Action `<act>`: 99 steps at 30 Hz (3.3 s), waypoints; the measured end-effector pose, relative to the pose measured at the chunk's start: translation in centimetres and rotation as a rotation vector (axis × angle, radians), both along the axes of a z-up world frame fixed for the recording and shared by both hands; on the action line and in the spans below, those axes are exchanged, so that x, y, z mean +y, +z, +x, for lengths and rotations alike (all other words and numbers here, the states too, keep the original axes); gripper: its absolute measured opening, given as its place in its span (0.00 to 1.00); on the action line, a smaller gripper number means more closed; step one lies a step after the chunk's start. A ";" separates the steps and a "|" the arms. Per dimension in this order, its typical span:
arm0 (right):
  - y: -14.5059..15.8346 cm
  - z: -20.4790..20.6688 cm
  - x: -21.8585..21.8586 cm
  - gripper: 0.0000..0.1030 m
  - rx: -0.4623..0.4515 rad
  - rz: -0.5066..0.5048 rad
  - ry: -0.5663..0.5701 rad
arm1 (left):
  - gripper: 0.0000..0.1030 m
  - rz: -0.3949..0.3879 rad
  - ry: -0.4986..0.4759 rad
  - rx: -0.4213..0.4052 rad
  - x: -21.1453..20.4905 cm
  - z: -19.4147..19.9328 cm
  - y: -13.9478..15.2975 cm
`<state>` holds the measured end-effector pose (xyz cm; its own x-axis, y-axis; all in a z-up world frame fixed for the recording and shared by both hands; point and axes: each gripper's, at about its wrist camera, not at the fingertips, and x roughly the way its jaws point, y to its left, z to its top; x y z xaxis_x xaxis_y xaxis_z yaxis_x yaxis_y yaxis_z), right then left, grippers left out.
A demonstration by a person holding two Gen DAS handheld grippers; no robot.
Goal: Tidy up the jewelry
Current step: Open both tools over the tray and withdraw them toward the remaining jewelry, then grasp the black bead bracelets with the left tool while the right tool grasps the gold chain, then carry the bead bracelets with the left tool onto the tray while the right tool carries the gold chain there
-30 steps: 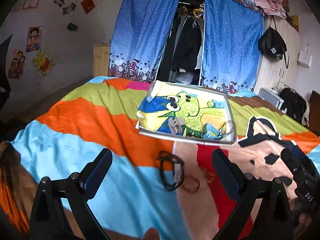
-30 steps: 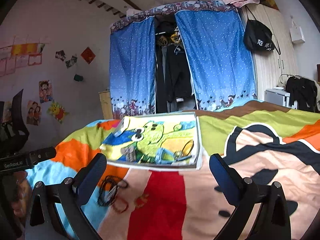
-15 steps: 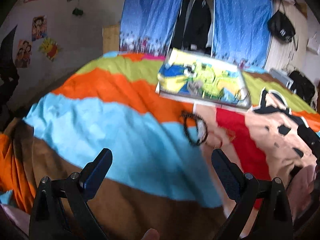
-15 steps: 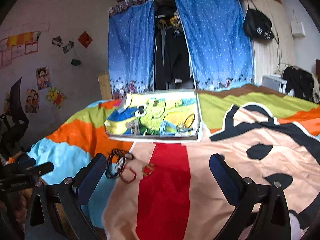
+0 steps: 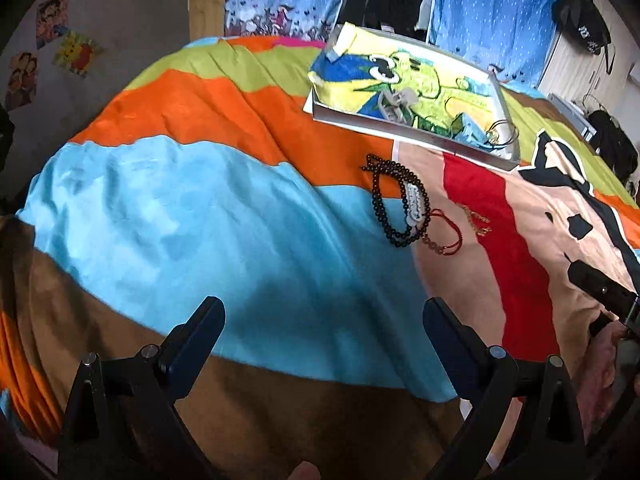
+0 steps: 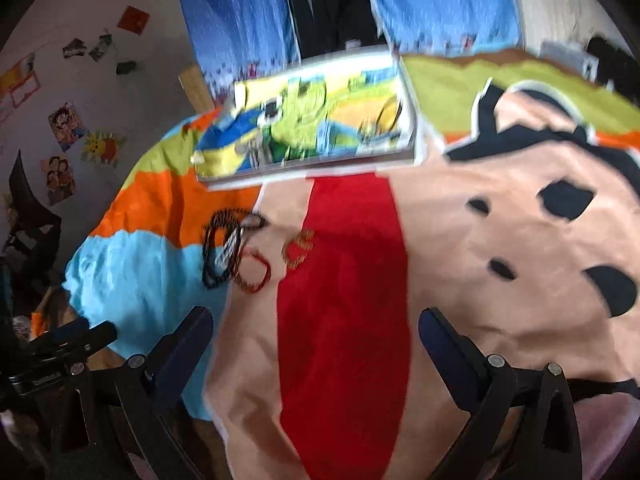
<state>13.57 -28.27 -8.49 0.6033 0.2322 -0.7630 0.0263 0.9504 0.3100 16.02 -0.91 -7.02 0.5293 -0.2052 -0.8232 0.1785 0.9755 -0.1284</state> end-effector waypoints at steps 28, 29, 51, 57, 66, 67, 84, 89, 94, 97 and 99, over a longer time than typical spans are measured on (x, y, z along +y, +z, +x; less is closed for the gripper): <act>-5.5 12.6 1.2 0.64 0.046 0.039 0.194 | 0.53 -0.107 -0.265 -0.035 -3.3 12.4 -3.8; -5.6 12.7 1.2 0.60 0.045 0.043 0.194 | 0.49 -0.114 -0.278 -0.021 -3.6 12.5 -4.0; -7.0 13.4 2.6 0.26 0.104 0.020 0.215 | 0.04 -0.007 -0.240 0.051 -4.3 13.7 -6.0; -6.3 12.5 2.1 0.09 0.112 0.047 0.191 | 0.03 0.017 -0.199 0.000 -3.8 12.1 -4.3; -2.8 8.9 4.4 0.08 -0.061 -0.132 0.238 | 0.03 0.013 -0.175 -0.137 -3.3 8.2 -0.4; -2.3 8.6 4.5 0.08 -0.088 -0.137 0.243 | 0.03 0.011 -0.175 -0.148 -3.4 7.8 -0.1; 4.7 6.2 3.1 0.07 -0.394 -0.048 0.228 | 0.03 -0.115 -0.138 -0.251 -4.0 6.8 6.8; 6.5 9.7 2.3 0.07 -0.477 -0.012 0.203 | 0.03 -0.107 -0.114 -0.303 -4.8 10.1 9.5; 6.1 14.6 2.1 0.07 -0.491 0.021 0.181 | 0.03 -0.095 -0.085 -0.333 -5.1 15.1 10.1; 5.3 17.5 2.1 0.07 -0.489 0.028 0.167 | 0.03 -0.107 -0.063 -0.323 -5.1 18.5 9.5; 4.6 18.9 2.1 0.08 -0.478 0.031 0.163 | 0.03 -0.115 -0.051 -0.313 -5.1 20.5 8.9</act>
<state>32.52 -26.18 -3.93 0.8375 0.3701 -0.4020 -0.2730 0.9207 0.2790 36.50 -6.05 1.84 0.7398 -0.3197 -0.5921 0.2747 0.9467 -0.1679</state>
